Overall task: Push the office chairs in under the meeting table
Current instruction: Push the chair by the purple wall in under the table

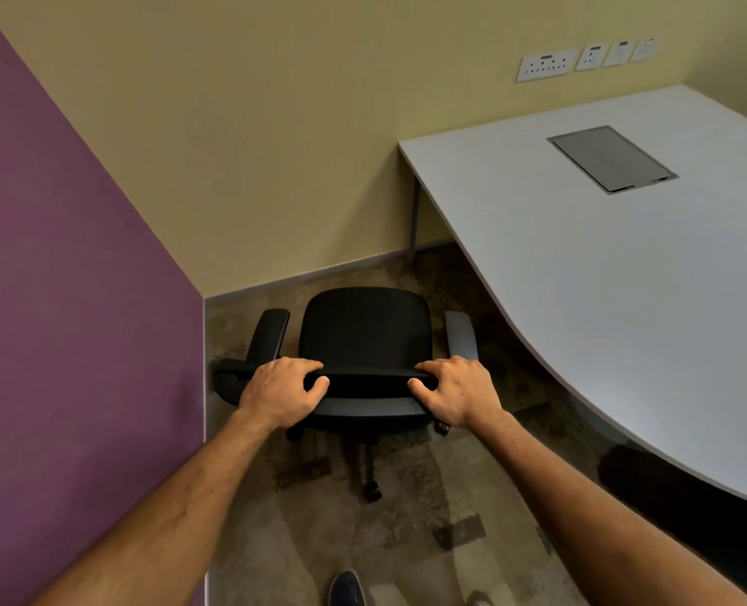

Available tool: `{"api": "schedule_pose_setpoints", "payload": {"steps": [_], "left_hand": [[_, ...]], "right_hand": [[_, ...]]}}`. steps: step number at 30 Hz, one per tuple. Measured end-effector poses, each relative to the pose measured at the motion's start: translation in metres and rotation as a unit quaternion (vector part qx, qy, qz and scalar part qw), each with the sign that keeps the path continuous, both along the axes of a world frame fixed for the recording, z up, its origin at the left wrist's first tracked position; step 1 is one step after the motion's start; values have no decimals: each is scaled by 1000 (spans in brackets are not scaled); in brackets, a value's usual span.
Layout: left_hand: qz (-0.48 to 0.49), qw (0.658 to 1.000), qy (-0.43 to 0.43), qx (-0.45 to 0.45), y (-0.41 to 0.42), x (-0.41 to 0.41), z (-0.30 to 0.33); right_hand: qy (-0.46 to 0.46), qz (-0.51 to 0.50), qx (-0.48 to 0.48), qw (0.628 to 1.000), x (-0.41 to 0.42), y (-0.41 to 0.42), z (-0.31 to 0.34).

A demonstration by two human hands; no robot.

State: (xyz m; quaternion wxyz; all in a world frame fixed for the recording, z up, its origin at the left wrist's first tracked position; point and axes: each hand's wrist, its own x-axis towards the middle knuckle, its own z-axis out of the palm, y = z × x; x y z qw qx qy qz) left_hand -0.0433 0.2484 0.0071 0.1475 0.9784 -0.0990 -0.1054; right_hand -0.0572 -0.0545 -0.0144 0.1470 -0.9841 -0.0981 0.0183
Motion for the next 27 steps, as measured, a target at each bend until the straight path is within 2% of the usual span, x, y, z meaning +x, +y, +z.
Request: {"api": "schedule_pose_setpoints", "payload": {"steps": [13, 27], "left_hand": [[-129, 991, -1, 25, 40, 243, 1], [-254, 966, 6, 35, -1, 530, -4]], "right_hand": [[-5, -169, 15, 986, 148, 63, -3], [5, -321, 43, 946, 341, 75, -6]]}}
